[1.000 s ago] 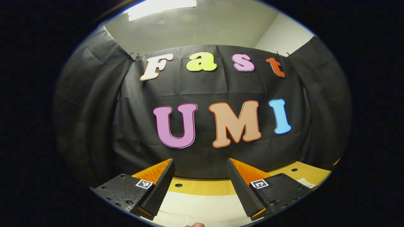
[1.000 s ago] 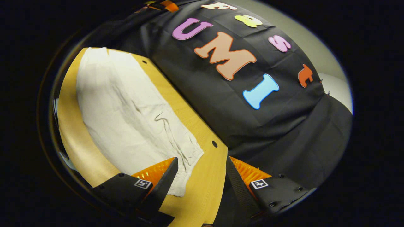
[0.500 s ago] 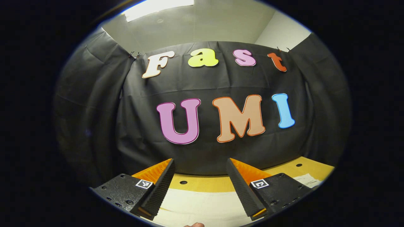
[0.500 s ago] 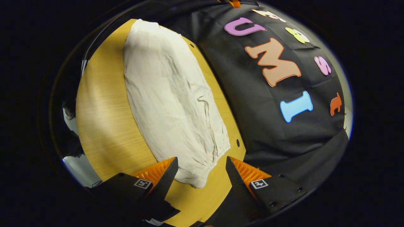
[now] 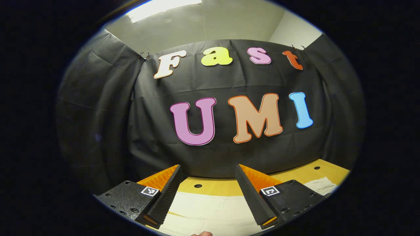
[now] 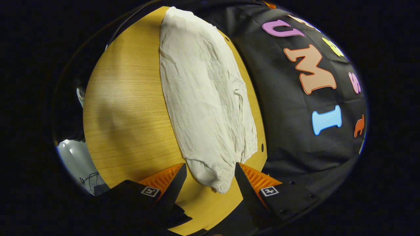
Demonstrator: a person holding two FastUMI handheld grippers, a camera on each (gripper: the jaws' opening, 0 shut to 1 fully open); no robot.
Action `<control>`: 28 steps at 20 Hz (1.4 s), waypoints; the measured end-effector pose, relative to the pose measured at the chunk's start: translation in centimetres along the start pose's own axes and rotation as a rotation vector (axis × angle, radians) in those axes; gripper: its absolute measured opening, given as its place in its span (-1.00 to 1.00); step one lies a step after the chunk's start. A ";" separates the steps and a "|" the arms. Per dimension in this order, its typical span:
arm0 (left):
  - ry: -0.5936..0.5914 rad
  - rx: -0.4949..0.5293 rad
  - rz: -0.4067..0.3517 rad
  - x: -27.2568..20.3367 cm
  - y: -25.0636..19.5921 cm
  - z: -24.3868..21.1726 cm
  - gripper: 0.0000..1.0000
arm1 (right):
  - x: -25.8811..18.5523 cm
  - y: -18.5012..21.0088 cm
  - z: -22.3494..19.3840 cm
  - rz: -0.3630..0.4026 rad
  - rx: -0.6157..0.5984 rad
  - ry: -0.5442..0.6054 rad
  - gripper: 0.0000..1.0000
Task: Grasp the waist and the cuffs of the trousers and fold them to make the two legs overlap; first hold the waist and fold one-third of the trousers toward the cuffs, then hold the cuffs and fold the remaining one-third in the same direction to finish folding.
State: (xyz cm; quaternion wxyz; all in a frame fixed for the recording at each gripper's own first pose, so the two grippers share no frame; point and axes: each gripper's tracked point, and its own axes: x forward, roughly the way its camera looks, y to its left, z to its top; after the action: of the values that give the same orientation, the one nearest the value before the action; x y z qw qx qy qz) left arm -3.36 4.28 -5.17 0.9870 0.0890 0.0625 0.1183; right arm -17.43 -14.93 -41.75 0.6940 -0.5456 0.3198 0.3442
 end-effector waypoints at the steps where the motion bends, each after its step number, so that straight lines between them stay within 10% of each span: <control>1: 0.001 0.002 0.004 -0.2 0.1 -0.1 0.93 | 0.2 -0.2 0.0 -0.004 0.000 0.003 0.91; 11: 0.009 0.041 0.020 -0.7 1.2 -0.7 0.92 | 4.5 -1.2 0.6 -0.039 -0.024 0.033 0.48; 16: 0.016 0.090 0.025 -0.7 2.7 -1.8 0.93 | 5.4 0.4 0.4 0.020 0.019 0.054 -0.70; 28: 0.157 0.428 -0.029 -2.6 10.3 -9.5 0.92 | 5.0 0.3 0.7 -0.004 0.020 0.062 -0.87</control>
State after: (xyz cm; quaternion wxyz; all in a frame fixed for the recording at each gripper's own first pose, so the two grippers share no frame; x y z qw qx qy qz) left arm -9.54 15.05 -12.20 0.9392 0.2862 0.1643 0.0946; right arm -14.84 -13.59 -45.84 0.6897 -0.5498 0.3436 0.3226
